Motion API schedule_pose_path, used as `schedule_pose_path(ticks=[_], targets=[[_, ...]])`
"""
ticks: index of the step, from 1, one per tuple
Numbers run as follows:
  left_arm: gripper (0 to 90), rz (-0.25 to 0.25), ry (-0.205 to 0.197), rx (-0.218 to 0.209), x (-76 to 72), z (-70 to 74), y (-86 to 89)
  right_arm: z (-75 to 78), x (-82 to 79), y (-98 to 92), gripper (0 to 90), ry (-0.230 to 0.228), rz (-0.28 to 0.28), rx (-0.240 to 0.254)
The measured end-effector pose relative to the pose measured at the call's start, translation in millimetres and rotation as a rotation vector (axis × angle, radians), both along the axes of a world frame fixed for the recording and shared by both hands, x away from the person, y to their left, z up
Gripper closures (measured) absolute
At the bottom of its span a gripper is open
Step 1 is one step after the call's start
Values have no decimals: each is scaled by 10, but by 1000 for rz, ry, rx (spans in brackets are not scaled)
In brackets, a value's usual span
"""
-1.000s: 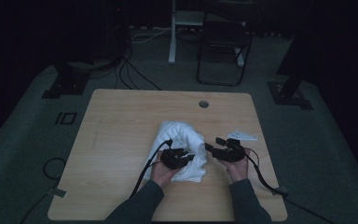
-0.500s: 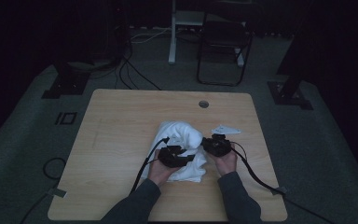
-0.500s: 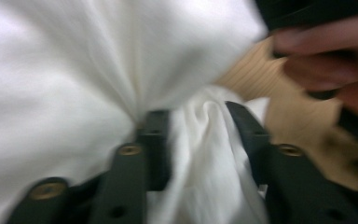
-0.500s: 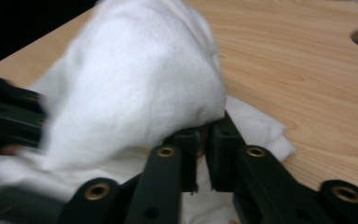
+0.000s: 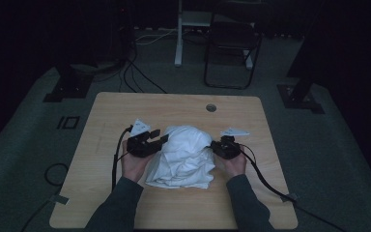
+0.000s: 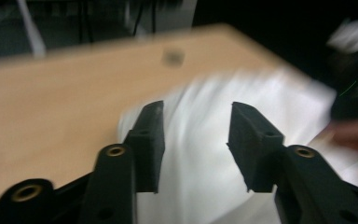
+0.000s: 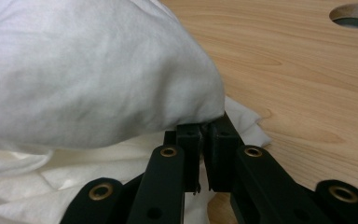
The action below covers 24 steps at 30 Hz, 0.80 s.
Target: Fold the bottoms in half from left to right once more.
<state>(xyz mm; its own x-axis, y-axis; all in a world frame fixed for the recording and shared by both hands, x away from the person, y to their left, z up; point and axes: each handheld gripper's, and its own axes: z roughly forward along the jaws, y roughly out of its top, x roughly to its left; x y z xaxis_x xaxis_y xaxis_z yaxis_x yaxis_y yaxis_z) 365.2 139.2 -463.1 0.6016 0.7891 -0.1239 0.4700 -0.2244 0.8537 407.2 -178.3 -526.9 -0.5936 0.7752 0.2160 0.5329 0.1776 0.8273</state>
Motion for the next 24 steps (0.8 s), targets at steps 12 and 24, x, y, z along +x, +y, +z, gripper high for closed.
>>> schedule_pose_path(ticks=[12,24], targets=[[613,-143,81,97,-38,-724,-472,15,-17,-146,578,24,-50,-50],[618,-119,75,131,-50,-710,-516,584,-526,-299,451,-163,12,-67]])
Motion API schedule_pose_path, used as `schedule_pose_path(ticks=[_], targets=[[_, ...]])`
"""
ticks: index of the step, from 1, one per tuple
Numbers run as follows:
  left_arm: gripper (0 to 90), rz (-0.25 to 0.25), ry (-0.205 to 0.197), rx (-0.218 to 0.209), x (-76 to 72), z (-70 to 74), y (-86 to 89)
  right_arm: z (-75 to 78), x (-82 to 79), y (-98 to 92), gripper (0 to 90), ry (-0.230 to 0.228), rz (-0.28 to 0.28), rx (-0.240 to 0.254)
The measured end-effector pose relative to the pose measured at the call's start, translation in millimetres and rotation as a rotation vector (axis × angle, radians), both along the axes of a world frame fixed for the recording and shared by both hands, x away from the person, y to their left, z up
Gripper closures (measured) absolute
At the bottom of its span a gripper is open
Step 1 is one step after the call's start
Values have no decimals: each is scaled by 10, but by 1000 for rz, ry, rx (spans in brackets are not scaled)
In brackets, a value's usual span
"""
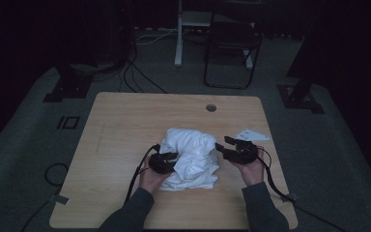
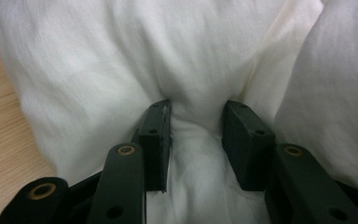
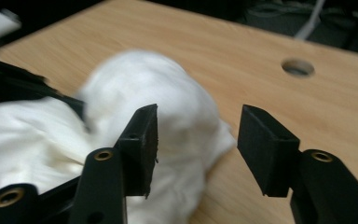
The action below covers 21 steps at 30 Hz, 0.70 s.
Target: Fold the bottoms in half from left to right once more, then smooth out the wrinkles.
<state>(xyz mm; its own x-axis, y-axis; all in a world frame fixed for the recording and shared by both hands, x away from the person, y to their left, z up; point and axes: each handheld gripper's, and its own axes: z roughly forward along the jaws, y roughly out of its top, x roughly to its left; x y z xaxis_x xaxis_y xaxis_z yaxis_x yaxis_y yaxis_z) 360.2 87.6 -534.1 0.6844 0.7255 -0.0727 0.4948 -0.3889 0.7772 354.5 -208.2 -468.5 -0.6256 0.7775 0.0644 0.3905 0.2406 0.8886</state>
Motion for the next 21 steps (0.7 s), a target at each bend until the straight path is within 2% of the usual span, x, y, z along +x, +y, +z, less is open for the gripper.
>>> schedule_pose_path(ticks=[3,5,6,7,8,11,13,15,16,17,18,19,20,21], targets=[[618,7,-7,8,-9,3,-11,58,-7,116,398,-19,30,21],[618,10,-13,16,-17,5,-17,54,39,207,349,-19,37,18],[618,10,-17,21,-20,7,-20,44,65,242,334,-13,31,15],[618,10,-18,23,-22,8,-21,16,129,296,333,13,33,2],[618,12,-19,26,-24,9,-21,-18,181,338,382,40,30,-19],[620,14,-26,33,-32,9,-23,-123,291,384,765,71,28,-100],[622,9,-32,41,-35,15,-22,-142,335,320,816,82,-7,-105],[625,10,-37,41,-40,19,-24,-128,378,159,817,92,-56,-51],[625,12,-39,40,-45,22,-24,-123,383,111,803,91,-81,-39],[625,16,-40,45,-50,25,-22,-119,376,50,790,85,-129,-39],[624,20,-44,49,-58,31,-13,-115,357,28,791,68,-182,-66],[623,23,-44,38,-63,37,3,-104,334,-13,755,47,-244,-112],[620,24,-45,26,-65,52,30,-89,313,-75,730,53,-256,-96],[610,33,-44,18,-71,65,41,-65,274,-146,681,60,-234,-52]])
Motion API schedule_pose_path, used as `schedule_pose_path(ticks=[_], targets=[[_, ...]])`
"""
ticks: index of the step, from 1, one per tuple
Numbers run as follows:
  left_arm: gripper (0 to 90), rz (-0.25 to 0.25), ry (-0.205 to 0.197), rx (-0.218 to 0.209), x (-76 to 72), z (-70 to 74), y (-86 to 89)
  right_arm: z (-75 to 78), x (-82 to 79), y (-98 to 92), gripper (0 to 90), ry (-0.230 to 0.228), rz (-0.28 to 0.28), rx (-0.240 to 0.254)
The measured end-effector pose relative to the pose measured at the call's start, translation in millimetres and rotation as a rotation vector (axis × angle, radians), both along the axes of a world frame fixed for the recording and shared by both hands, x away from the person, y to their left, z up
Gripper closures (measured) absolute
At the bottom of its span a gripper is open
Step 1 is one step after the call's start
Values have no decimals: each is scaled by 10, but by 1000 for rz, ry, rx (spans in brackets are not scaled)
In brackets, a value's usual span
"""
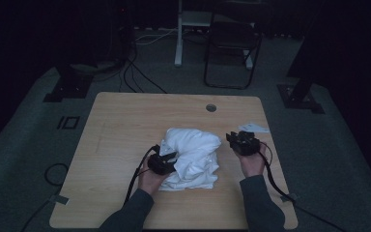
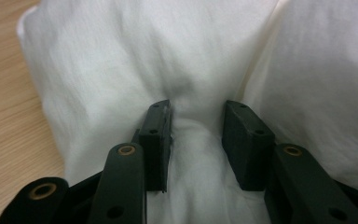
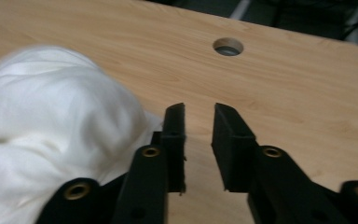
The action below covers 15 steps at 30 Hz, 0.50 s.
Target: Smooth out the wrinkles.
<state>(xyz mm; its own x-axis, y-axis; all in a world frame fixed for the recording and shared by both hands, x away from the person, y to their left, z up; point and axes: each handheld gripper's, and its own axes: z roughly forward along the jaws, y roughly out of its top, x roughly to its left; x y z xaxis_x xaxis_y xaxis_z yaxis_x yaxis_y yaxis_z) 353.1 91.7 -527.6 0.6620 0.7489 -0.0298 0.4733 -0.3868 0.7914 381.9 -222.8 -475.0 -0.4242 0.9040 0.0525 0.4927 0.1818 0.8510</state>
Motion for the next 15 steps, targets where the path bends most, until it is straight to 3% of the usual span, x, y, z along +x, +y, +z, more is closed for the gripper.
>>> schedule_pose_path(ticks=[3,8,12,15], targets=[[577,33,-21,-8,-72,95,8,59,-134,-35,595,-14,70,42],[566,15,-68,-19,-224,216,-33,71,-398,127,532,-28,221,130],[551,-31,-89,-40,-358,301,-94,50,-540,312,500,-42,294,123],[541,-91,-80,-54,-444,328,-187,40,-536,374,478,-36,301,131]])
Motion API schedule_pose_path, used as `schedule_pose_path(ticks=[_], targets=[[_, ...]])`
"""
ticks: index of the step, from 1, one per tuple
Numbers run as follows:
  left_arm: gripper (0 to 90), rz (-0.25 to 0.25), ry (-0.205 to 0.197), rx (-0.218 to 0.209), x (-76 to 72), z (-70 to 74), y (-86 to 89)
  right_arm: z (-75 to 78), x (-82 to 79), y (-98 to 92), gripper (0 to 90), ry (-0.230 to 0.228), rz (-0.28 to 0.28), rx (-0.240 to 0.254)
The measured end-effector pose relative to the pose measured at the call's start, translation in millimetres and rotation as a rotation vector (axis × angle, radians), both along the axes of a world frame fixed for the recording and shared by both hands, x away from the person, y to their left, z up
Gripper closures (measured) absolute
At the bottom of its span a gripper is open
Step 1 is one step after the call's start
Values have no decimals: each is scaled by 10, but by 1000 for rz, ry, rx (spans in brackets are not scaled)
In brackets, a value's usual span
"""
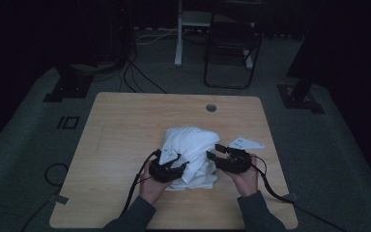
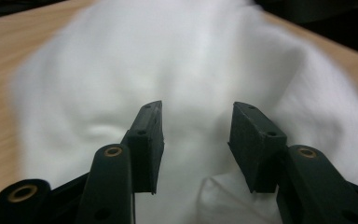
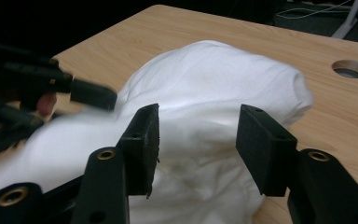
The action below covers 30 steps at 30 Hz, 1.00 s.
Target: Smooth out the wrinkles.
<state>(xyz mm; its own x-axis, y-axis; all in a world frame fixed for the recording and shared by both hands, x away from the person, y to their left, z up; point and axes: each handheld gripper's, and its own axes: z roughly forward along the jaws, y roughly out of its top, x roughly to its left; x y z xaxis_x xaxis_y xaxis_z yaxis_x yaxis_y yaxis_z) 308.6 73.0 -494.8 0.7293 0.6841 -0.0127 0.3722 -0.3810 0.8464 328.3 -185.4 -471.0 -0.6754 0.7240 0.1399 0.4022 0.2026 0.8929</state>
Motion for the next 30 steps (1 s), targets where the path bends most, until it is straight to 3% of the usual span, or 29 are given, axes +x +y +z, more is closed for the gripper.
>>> schedule_pose_path(ticks=[2,5,6,8,9,10,11,12,13,15,16,17,18,19,20,21,22,23,24,25,28,29,30], targets=[[539,-31,-3,7,-50,-6,-86,-35,43,31,462,36,13,19],[535,-63,26,-26,-64,-13,-128,-138,94,92,478,84,29,-13],[535,-73,28,-34,-73,-10,-135,-169,107,102,515,100,39,-13],[530,-97,26,-52,-97,11,-132,-248,141,111,746,126,65,-15],[529,-106,23,-62,-108,30,-119,-260,140,106,803,128,54,-22],[521,-100,1,-65,-115,63,-88,-268,136,88,870,123,39,-27],[517,-76,-25,-68,-101,103,-35,-263,124,47,889,105,25,-21],[515,-76,-25,-68,-101,103,-35,-263,124,47,889,105,25,-21],[512,-13,-38,-83,-20,169,95,-239,93,-48,893,80,-22,-38],[504,33,-29,-74,85,178,193,-258,87,-100,874,81,-57,-85],[502,33,-29,-74,85,178,193,-258,87,-100,874,81,-57,-85],[502,73,-5,-63,173,141,267,-286,91,-98,762,96,-73,-132],[502,73,-5,-63,173,141,267,-286,91,-98,762,96,-73,-132],[501,82,22,-61,221,85,301,-270,55,-93,614,79,-92,-126],[501,82,22,-61,221,85,301,-270,55,-93,614,79,-92,-126],[500,81,33,-47,231,24,286,-192,-12,-66,531,30,-84,-100],[499,81,33,-47,231,24,286,-192,-12,-66,531,30,-84,-100],[497,78,44,-43,237,-26,255,-85,-95,-3,474,-39,-69,-81],[494,78,44,-43,237,-26,255,-85,-95,-3,474,-39,-69,-81],[493,73,48,-36,250,-56,222,2,-166,65,454,-90,-39,-60],[490,75,47,-37,255,-66,192,20,-194,138,444,-92,3,-51],[486,76,45,-29,247,-72,170,-51,-182,211,461,-75,36,-82],[482,76,45,-29,247,-72,170,-51,-182,211,461,-75,36,-82]])
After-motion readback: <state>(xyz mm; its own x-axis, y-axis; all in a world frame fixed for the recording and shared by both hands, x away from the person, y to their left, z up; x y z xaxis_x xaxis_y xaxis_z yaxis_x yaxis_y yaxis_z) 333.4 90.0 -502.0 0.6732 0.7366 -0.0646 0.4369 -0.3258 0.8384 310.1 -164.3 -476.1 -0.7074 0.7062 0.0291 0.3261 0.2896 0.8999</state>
